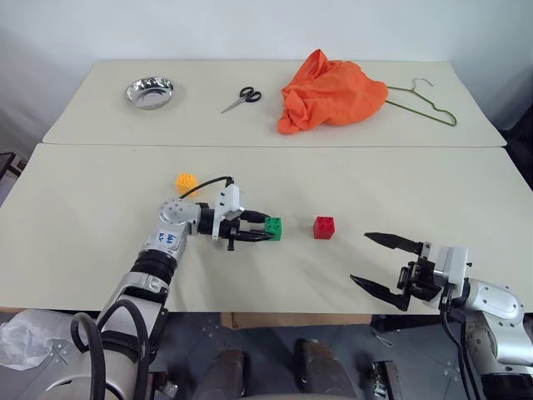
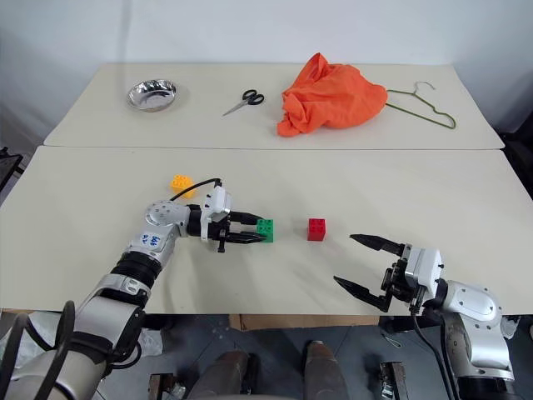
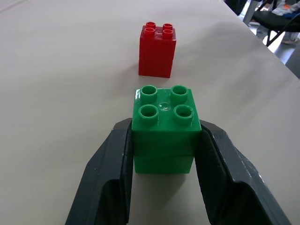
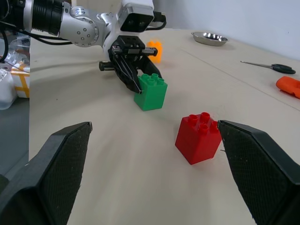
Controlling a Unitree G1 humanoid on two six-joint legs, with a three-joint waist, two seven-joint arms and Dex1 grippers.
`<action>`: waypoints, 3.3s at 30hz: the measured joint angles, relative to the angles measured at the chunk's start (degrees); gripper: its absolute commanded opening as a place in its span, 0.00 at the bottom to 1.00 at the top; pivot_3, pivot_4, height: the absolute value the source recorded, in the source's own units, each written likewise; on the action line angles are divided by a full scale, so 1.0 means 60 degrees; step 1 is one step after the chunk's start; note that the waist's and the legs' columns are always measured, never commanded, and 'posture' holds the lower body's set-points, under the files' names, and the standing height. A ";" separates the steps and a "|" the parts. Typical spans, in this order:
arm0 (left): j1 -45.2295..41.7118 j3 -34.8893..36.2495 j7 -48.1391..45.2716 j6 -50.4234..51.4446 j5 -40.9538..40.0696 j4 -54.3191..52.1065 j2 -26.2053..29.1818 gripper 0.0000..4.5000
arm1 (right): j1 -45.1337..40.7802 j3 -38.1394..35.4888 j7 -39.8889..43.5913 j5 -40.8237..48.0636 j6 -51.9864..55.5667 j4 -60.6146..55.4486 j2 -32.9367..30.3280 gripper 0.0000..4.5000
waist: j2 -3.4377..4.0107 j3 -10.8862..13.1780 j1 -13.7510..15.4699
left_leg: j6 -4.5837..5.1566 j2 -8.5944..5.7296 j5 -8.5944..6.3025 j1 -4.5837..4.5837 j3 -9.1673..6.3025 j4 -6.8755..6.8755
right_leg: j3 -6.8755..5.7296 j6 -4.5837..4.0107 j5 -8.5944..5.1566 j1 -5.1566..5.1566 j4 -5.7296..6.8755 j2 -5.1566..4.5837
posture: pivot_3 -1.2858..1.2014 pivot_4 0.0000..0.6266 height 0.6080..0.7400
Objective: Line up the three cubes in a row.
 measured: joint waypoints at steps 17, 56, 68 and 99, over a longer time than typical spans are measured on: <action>0.4045 0.2260 0.0636 0.1777 -0.1441 -0.5763 0.2570 1.00 | -0.1159 0.0719 0.0251 0.0189 0.0491 0.0131 0.0086 1.00 | 0.0003 -0.0002 -0.0066 | -0.0039 0.0059 -0.0011 0.0002 0.0004 -0.0004 | 0.0024 -0.0024 -0.0012 -0.0028 0.0014 -0.0012 | 0.52 0.24 1.00; 0.3278 0.3705 0.9259 0.3697 -0.0518 -0.4786 0.0003 0.91 | -0.1868 0.0863 -0.0119 0.0147 0.0294 0.0171 0.0679 1.00 | -0.0022 -0.0018 -0.0040 | -0.0060 0.0067 -0.0027 0.0010 0.0006 0.0001 | 0.0009 -0.0037 -0.0017 -0.0025 0.0023 0.0014 | 0.52 0.24 1.00; 0.3514 0.3667 0.7372 0.3400 -0.0833 -0.4472 0.0799 0.33 | -0.1596 0.0897 -0.0679 0.0064 0.0379 -0.0228 0.0749 1.00 | -0.0021 -0.0018 -0.0039 | -0.0064 0.0071 -0.0025 0.0005 0.0006 -0.0002 | 0.0010 -0.0037 -0.0017 -0.0033 0.0024 0.0012 | 0.52 0.24 1.00; -0.0859 0.1312 -0.1777 -0.2493 0.0478 0.3250 0.1791 0.33 | -0.0136 0.0311 -0.1019 0.0093 0.0822 -0.1454 -0.0051 1.00 | -0.0026 -0.0016 -0.0032 | -0.0020 0.0035 -0.0027 -0.0011 0.0034 0.0020 | 0.0014 -0.0026 -0.0011 -0.0048 0.0051 0.0035 | 0.52 0.24 1.00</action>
